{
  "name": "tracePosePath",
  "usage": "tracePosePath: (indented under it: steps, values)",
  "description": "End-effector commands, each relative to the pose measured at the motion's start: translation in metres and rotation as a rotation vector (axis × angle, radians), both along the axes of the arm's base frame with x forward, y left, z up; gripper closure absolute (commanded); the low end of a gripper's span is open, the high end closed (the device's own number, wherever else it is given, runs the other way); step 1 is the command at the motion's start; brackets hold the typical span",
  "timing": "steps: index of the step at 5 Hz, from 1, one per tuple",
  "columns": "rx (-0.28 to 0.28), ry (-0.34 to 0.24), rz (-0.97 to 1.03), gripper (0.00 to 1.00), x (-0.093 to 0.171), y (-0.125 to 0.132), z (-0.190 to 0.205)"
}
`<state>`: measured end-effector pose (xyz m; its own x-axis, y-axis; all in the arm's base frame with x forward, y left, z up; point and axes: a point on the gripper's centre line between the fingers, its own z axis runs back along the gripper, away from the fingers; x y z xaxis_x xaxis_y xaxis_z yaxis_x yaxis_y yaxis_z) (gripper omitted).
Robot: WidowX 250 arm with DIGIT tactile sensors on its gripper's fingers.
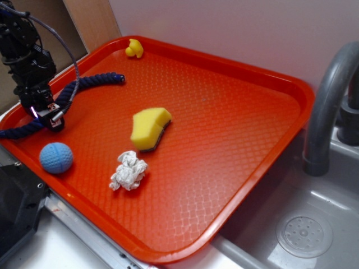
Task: Grab the blue rope.
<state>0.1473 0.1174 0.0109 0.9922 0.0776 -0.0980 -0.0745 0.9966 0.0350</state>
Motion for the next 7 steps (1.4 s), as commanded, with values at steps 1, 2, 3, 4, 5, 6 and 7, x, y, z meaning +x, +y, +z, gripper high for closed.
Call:
tracePosePath:
  steps: [1,2,3,4,5,6,7]
  values:
    - [-0.046,-0.029,-0.057,1.0,0.0,0.003,-0.005]
    - [-0.04,-0.027,-0.075,1.0,0.002,0.003,-0.006]
    - [-0.013,-0.022,-0.099,1.0,0.007,0.0,0.001]
    - [0.081,-0.05,-0.087,1.0,0.024,-0.016,0.029]
    - [0.143,-0.117,-0.094,1.0,0.046,-0.041,0.078]
    - [0.117,-0.173,-0.101,1.0,0.067,-0.08,0.13]
    - [0.013,-0.234,-0.098,1.0,0.079,-0.11,0.183]
